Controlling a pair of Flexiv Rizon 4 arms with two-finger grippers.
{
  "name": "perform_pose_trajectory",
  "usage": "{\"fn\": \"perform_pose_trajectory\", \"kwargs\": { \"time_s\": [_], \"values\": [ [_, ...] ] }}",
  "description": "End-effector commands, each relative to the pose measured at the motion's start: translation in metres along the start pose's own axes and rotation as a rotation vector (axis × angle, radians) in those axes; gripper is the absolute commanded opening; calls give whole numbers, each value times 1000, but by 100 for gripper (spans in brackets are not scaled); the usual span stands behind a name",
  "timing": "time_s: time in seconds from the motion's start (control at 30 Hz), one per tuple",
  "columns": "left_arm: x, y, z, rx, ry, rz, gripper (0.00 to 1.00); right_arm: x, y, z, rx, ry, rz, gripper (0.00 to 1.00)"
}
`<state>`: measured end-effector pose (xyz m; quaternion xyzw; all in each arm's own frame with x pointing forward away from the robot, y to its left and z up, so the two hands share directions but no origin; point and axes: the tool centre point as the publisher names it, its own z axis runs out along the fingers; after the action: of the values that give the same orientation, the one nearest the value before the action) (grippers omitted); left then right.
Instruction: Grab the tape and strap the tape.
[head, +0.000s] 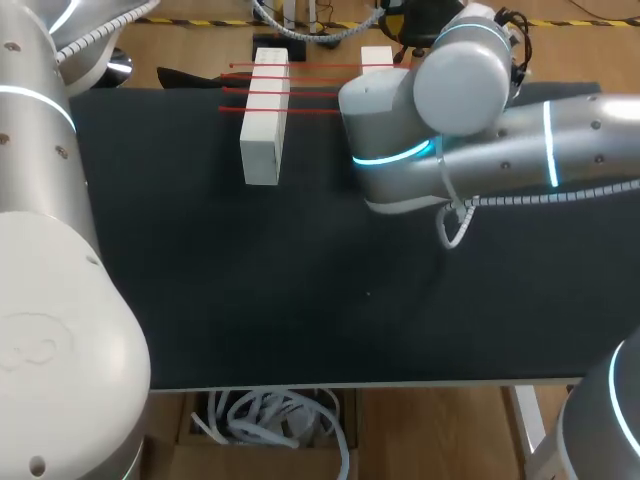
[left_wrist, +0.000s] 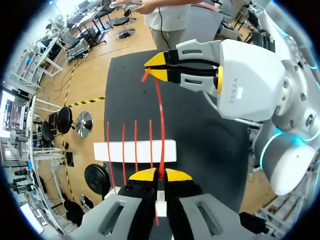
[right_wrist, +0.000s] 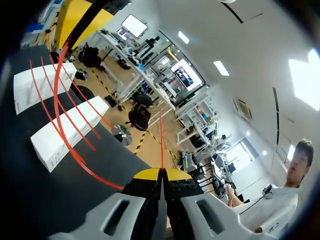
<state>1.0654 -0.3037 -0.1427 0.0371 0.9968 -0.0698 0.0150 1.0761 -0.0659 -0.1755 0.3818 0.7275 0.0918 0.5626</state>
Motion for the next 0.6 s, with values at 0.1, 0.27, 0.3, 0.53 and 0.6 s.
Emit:
{"fn": "perform_pose_trajectory", "kwargs": {
  "time_s": [0.1, 0.27, 0.3, 0.53, 0.6],
  "values": [
    [-1, -1, -1, -5, 3, -1, 0, 1, 0, -5, -19, 14, -47, 0],
    [-1, -1, -1, -5, 3, -1, 0, 3, 2, -6, -24, 14, -60, 0],
    [-1, -1, -1, -5, 3, -1, 0, 3, 2, -6, -24, 19, -53, 0],
    [-1, -1, -1, -5, 3, -1, 0, 2, 3, -7, -24, 46, -8, 0],
    [-1, -1, -1, -5, 3, -1, 0, 2, 3, -7, -24, 46, -8, 0]
  ]
}}
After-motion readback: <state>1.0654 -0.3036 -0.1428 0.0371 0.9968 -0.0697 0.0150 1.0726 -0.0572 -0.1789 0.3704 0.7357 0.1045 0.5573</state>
